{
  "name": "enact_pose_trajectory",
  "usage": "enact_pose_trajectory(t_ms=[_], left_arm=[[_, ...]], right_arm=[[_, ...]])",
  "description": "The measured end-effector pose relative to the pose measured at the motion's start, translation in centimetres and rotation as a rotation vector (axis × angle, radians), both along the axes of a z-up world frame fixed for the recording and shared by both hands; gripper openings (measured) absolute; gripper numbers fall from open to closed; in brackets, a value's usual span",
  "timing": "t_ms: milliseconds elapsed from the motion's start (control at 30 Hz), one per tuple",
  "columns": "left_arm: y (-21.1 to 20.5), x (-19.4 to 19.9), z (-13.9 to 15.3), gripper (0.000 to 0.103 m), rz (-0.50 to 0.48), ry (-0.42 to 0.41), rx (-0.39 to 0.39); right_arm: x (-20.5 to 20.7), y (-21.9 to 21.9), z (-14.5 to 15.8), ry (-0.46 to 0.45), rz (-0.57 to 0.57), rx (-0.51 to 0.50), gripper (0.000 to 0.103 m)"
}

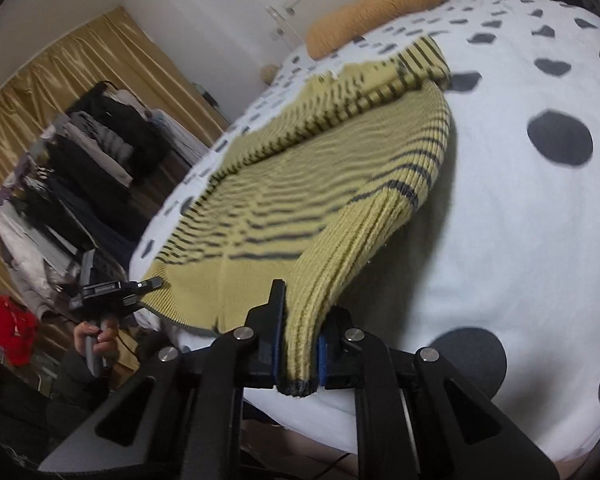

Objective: Fold large clothes

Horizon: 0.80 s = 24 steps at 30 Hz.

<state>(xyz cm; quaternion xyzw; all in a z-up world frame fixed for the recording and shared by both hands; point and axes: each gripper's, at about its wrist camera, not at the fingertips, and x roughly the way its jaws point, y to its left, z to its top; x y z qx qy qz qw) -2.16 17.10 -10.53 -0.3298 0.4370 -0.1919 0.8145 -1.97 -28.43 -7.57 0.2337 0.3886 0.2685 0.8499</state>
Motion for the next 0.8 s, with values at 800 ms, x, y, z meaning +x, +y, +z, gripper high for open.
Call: enact_pose_trajectory(t_ms=[800], left_arm=[[-0.8, 41.9, 7.7, 0.015, 0.146, -0.103, 0.305]], right_arm=[[37.9, -0.1, 8.9, -0.078, -0.182, -0.143, 0.013]])
